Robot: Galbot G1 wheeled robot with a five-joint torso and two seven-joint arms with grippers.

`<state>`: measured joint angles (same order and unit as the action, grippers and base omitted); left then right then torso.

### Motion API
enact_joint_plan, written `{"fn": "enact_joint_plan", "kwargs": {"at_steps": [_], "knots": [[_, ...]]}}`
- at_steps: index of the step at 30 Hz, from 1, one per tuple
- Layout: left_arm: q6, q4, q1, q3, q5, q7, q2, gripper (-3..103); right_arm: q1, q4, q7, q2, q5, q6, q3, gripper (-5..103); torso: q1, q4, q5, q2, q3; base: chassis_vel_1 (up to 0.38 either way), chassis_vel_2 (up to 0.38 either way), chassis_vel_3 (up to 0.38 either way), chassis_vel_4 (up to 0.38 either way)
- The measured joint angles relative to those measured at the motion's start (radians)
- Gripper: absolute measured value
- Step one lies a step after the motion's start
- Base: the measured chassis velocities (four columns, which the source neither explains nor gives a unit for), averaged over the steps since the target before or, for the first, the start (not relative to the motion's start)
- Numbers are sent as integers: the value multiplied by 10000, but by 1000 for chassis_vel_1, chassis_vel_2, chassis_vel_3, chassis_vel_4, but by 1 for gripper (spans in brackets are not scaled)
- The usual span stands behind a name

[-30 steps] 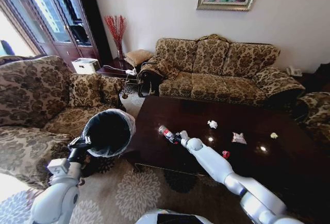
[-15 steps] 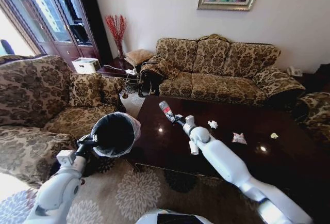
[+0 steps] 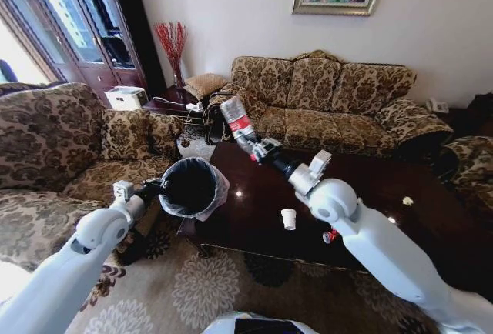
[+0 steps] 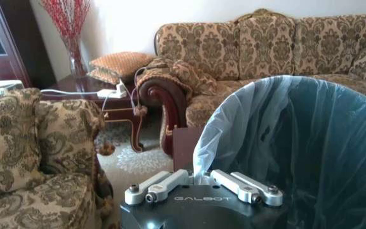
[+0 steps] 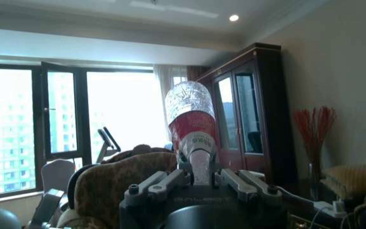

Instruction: Move to the front of the table and place the trash on the table into the trash bin.

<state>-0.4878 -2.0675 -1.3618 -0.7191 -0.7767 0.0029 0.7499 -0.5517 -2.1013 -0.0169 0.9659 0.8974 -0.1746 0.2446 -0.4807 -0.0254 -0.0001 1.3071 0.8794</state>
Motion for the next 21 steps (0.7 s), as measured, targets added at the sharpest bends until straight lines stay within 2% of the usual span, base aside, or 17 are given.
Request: {"fn": "enact_joint_plan", "kwargs": {"at_steps": [2, 3, 6, 15, 16, 18, 21], "knots": [[-163, -93, 165, 286, -504, -28, -359, 0, 24, 165, 137, 290, -427, 277, 504, 10, 1, 1, -2, 0, 0, 0, 0, 0, 0], [-163, -93, 165, 286, -504, -28, -359, 0, 24, 165, 137, 290, -427, 277, 504, 10, 1, 1, -2, 0, 0, 0, 0, 0, 0], [-349, -145, 571, 880, -915, -8, -779, 0, -80, 253, 135, 643, -699, 227, 898, 10, 0, 16, -2, 0, 0, 0, 0, 0, 0], [-409, -334, 557, 1016, -965, 37, -730, 0, -226, 756, 230, 982, -1663, 173, 1396, 10, 0, 11, -5, 0, 0, 0, 0, 0, 0], [-413, -410, 527, 983, -977, 37, -715, 0, -168, 984, 240, 1116, -1804, 198, 1532, 8, 1, 9, -3, 0, 0, 0, 0, 0, 0], [-421, -464, 519, 968, -989, 37, -707, 0, -120, 1112, 243, 1202, -1898, 221, 1613, 8, 1, 7, -3, 0, 0, 0, 0, 0, 0], [-482, -634, 523, 955, -1103, 55, -703, 0, 16, 1678, 336, 1641, -2529, 338, 1796, 8, 0, 12, 1, 0, 0, 0, 0, 0, 0]]}}
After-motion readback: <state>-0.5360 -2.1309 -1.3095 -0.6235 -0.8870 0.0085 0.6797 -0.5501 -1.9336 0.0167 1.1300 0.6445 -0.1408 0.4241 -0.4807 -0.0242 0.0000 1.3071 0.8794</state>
